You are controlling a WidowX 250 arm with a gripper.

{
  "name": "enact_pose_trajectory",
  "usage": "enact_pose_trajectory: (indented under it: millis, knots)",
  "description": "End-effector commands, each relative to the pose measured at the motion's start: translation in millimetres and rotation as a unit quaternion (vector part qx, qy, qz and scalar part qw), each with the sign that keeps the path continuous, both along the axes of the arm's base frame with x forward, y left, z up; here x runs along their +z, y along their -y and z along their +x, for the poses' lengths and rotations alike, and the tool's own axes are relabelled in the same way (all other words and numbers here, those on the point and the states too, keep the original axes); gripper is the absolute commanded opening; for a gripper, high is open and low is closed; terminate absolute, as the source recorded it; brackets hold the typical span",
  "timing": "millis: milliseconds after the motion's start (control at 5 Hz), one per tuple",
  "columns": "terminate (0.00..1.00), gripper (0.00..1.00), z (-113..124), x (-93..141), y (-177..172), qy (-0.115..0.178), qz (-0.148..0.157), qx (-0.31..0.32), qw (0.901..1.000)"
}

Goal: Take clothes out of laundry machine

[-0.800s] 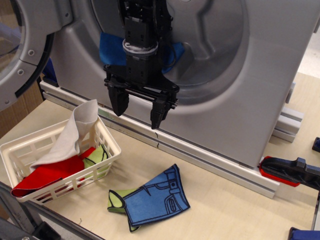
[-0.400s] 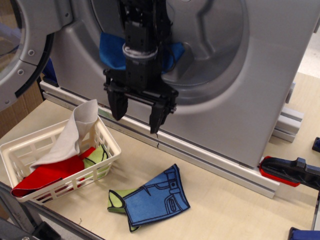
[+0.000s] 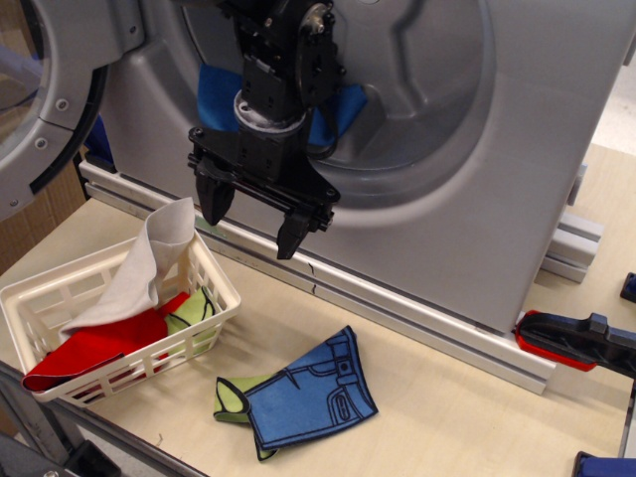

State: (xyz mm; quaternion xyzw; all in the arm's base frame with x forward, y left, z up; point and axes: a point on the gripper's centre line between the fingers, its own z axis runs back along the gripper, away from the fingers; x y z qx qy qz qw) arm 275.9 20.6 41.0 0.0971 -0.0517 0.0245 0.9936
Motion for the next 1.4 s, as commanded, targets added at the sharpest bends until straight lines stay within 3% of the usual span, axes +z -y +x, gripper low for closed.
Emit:
enact_pose_trajectory:
  millis: [0, 400, 600, 800, 1200]
  knots:
    - [0.0, 1.0, 41.5, 45.0, -20.9, 0.114, 0.044, -0.032, 0.9919]
    - [0.0, 1.0, 81.2, 49.3, -31.1, 0.162, 0.052, -0.06, 0.9837]
    - [0.0, 1.0, 98.8, 38.2, -34.4, 0.172, 0.031, -0.076, 0.9816]
    - [0.0, 1.0, 118.2, 21.6, -36.2, 0.161, 0.005, -0.083, 0.9834]
    - [0.0, 1.0, 131.2, 3.9, -39.2, 0.115, 0.04, -0.078, 0.9895]
